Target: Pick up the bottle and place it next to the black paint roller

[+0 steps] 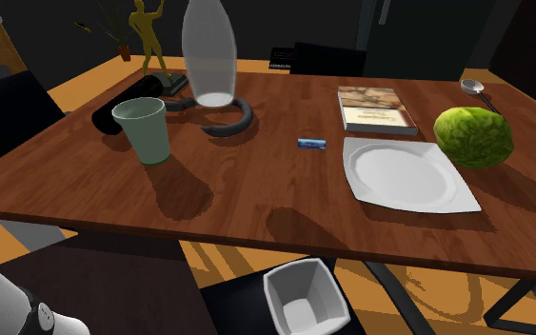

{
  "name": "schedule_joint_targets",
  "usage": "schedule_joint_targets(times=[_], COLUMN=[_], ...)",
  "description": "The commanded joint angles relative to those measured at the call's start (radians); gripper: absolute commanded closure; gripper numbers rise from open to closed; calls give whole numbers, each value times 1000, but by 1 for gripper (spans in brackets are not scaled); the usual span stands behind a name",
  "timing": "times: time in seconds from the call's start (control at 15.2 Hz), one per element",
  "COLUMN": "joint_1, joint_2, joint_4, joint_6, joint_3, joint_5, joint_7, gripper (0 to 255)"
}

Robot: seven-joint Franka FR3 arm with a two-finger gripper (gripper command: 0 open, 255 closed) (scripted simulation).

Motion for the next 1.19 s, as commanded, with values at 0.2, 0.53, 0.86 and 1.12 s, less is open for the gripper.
schedule_joint_targets(times=[0.2,0.53,0.86,1.12], joint_1=[-1,-1,0,1], joint_2=[-15,-22,-24,-21], joint_4=[-83,-158,-227,-278], joint_6=[69,137,205,258], joint_3=[-1,-1,0,1], joint_5=[3,5,6,6], joint_7=[-7,-11,-15,-16], gripper=[255,255,255,255])
